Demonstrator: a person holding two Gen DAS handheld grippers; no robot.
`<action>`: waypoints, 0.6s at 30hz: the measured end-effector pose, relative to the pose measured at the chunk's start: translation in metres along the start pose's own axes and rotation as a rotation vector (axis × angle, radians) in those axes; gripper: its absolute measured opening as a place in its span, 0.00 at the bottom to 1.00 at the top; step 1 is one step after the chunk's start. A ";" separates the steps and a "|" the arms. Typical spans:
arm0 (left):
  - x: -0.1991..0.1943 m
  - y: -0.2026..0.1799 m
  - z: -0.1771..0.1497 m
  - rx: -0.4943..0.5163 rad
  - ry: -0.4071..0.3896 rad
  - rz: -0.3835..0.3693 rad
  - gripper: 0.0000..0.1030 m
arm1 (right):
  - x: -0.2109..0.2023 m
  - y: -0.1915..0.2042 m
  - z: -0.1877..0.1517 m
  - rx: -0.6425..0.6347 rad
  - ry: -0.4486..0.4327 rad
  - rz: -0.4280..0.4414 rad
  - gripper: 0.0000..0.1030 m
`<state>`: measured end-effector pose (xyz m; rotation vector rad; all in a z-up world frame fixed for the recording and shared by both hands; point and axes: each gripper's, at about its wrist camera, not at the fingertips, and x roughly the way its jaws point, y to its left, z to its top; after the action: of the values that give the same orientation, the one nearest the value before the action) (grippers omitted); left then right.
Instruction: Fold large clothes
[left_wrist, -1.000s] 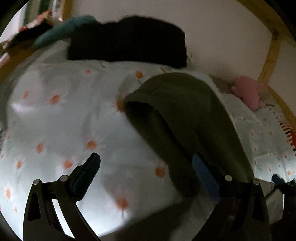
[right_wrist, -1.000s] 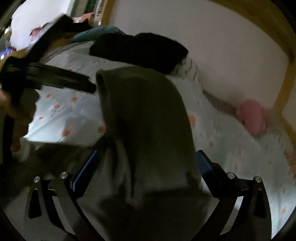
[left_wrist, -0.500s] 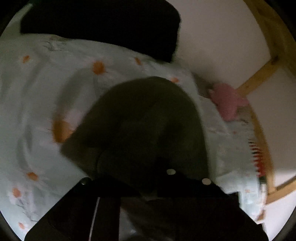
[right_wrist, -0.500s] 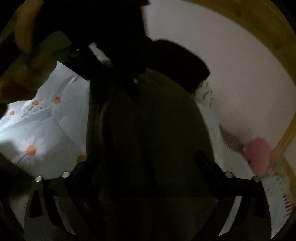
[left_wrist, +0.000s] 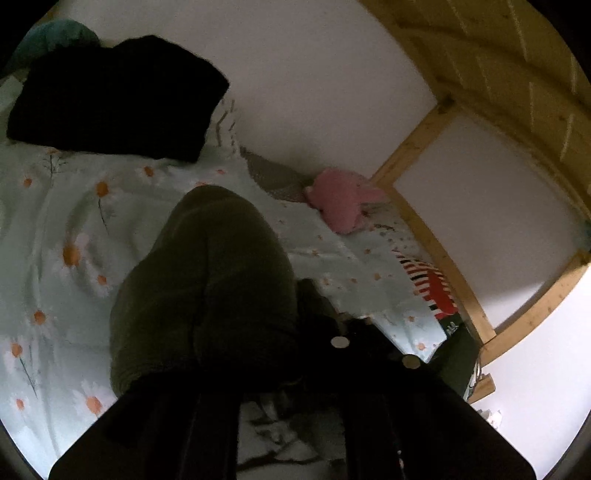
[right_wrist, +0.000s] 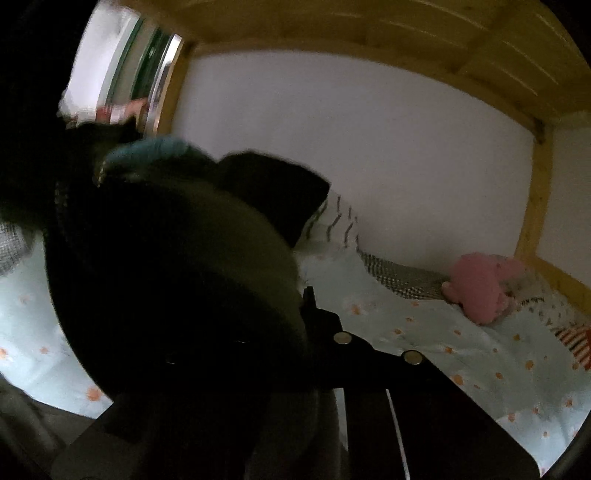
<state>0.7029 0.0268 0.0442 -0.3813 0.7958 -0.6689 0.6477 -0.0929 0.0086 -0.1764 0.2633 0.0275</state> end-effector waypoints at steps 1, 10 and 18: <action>-0.006 -0.001 -0.012 -0.021 -0.005 -0.010 0.17 | -0.012 -0.005 0.003 0.005 -0.008 0.001 0.10; -0.025 -0.008 -0.138 -0.211 -0.078 0.020 0.52 | -0.085 -0.034 -0.025 0.001 0.031 -0.027 0.09; -0.101 -0.052 -0.199 -0.091 -0.196 0.161 0.91 | -0.152 -0.041 -0.094 0.097 0.082 0.036 0.09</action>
<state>0.4795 0.0437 -0.0036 -0.4530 0.6632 -0.4388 0.4795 -0.1504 -0.0338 -0.0759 0.3492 0.0433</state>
